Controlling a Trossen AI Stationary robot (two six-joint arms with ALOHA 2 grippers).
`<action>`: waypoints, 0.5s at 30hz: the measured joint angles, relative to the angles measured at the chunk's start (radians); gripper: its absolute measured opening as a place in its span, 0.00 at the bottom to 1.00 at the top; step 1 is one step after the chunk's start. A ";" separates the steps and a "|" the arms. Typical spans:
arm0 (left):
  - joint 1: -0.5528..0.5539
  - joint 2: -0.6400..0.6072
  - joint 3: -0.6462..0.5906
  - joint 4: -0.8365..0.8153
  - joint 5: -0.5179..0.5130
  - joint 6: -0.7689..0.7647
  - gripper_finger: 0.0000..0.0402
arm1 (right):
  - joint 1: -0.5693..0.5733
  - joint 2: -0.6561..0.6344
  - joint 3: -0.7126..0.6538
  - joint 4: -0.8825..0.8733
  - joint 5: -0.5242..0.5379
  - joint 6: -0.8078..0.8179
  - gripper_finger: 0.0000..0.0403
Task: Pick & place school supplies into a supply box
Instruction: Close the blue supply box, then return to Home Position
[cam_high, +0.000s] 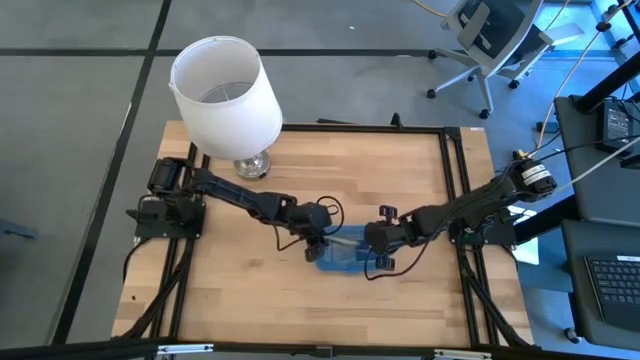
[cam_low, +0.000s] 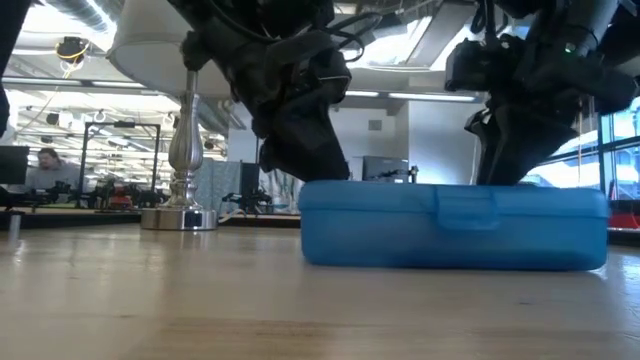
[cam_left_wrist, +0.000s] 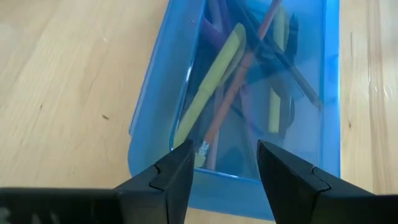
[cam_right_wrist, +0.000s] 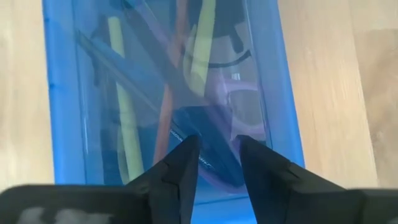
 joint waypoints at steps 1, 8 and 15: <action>0.000 -0.014 -0.001 -0.008 0.003 0.008 0.42 | 0.000 -0.008 0.010 -0.005 -0.007 -0.004 0.31; 0.004 -0.165 -0.007 -0.108 -0.038 0.100 0.42 | 0.000 -0.149 0.052 -0.022 0.058 -0.030 0.31; 0.003 -0.364 -0.006 -0.215 -0.119 0.190 0.42 | 0.007 -0.397 0.054 -0.157 0.111 -0.118 0.31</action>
